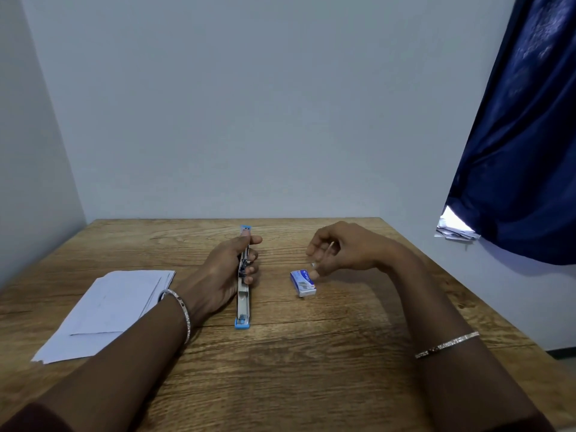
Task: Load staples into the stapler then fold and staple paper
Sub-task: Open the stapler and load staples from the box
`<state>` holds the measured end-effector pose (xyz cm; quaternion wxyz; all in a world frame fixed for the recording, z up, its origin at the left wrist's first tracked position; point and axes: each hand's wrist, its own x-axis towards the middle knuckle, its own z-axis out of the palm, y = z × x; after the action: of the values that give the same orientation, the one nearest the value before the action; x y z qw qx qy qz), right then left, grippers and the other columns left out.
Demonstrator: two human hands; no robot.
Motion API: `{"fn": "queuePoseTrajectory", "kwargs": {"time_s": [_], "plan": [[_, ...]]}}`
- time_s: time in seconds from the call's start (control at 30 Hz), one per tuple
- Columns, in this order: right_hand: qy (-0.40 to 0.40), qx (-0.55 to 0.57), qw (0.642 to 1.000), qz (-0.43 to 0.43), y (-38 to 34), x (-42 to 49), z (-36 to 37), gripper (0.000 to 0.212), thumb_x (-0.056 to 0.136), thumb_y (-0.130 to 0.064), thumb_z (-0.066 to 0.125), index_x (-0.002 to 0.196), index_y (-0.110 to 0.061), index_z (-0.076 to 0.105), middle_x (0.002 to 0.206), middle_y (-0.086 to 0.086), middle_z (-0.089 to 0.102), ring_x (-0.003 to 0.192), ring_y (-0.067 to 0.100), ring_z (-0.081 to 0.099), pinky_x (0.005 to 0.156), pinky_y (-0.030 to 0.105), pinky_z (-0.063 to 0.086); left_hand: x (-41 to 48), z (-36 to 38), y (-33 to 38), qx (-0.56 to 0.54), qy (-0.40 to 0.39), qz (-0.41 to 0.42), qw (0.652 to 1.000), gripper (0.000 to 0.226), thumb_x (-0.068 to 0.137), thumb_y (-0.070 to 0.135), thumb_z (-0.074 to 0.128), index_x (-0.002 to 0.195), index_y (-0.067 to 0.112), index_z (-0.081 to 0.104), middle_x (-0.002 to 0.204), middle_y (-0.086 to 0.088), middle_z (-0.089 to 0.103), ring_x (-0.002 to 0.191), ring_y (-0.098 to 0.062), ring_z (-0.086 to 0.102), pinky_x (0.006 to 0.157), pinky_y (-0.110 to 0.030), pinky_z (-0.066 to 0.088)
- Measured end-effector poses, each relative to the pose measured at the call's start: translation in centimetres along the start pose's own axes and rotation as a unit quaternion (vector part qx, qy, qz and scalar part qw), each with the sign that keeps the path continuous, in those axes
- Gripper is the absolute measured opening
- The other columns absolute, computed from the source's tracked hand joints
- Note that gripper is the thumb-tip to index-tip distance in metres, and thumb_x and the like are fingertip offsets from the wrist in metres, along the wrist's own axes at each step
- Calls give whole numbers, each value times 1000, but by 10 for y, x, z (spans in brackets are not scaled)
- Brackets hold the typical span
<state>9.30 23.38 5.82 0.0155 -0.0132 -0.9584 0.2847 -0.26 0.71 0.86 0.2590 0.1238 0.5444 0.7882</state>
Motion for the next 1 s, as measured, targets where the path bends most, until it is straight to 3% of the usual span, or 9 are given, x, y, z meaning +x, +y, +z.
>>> {"fn": "queuePoseTrajectory", "kwargs": {"time_s": [0.07, 0.13, 0.33, 0.5, 0.67, 0.77, 0.83, 0.93, 1.0], "plan": [[-54, -29, 998, 3, -5, 1, 6, 58, 61, -37, 97, 113, -32, 71, 111, -13, 71, 85, -4, 63, 79, 21, 49, 0, 2, 0, 9, -2, -1, 1000, 19, 106, 23, 48, 108, 7, 57, 55, 1, 41, 38, -9, 38, 32, -19, 33], [-85, -64, 994, 6, -9, 3, 11, 64, 60, -38, 97, 119, -34, 70, 106, -20, 66, 91, -1, 60, 83, 25, 48, -1, 3, -1, 25, 0, 1, 1000, 8, 103, 13, 54, 106, 6, 55, 51, 3, 41, 37, -8, 38, 32, -18, 32], [-31, -62, 997, -22, -13, 7, 17, 52, 61, -38, 97, 108, -27, 77, 69, -29, 65, 71, -7, 58, 66, 18, 41, -3, 7, -4, 55, 3, -1, 998, 6, 95, 0, 63, 97, 5, 64, 59, -2, 44, 38, -8, 37, 31, -17, 31], [94, 46, 989, -100, -21, 13, 24, 52, 70, -28, 93, 118, -25, 74, 110, -14, 72, 79, 1, 61, 63, 9, 45, -4, 9, -6, 20, -22, 0, 1000, 8, 94, 4, 66, 101, 8, 67, 65, -2, 61, 38, -6, 35, 30, -15, 30], [118, 150, 972, -135, -28, 15, 31, 47, 73, -19, 91, 115, -21, 70, 119, -7, 72, 88, 15, 65, 56, 7, 46, -4, 6, -1, -53, -77, 19, 995, 9, 98, 11, 61, 107, 11, 60, 54, 6, 61, 32, -2, 33, 26, -14, 26], [106, 164, 972, -132, -30, 13, 33, 40, 77, -19, 89, 113, -20, 71, 107, -19, 74, 77, 0, 66, 53, 6, 44, -3, 4, -2, -58, -84, 28, 994, 23, 94, 13, 64, 117, 10, 60, 56, 4, 63, 34, -3, 33, 27, -15, 26], [104, 167, 972, -132, -32, 11, 36, 38, 78, -20, 88, 112, -20, 72, 93, -28, 73, 66, -5, 65, 54, 6, 43, -3, 3, -3, -59, -79, 34, 995, 20, 93, 14, 65, 112, 12, 59, 54, 3, 62, 34, -3, 33, 27, -15, 27], [116, 171, 970, -125, -36, 11, 41, 42, 73, -18, 92, 110, -21, 72, 95, -22, 73, 73, 1, 64, 61, 16, 46, -2, 3, -2, -73, -59, 37, 995, 22, 85, 16, 70, 102, 12, 57, 59, -1, 58, 34, -5, 32, 27, -15, 27], [131, 158, 971, -123, -40, 12, 45, 43, 69, -16, 94, 106, -21, 71, 81, -29, 70, 65, 0, 60, 59, 17, 47, -1, 3, -2, -81, -42, 38, 995, 15, 89, 14, 69, 97, 12, 56, 67, -4, 59, 34, -5, 32, 27, -15, 27]]}}
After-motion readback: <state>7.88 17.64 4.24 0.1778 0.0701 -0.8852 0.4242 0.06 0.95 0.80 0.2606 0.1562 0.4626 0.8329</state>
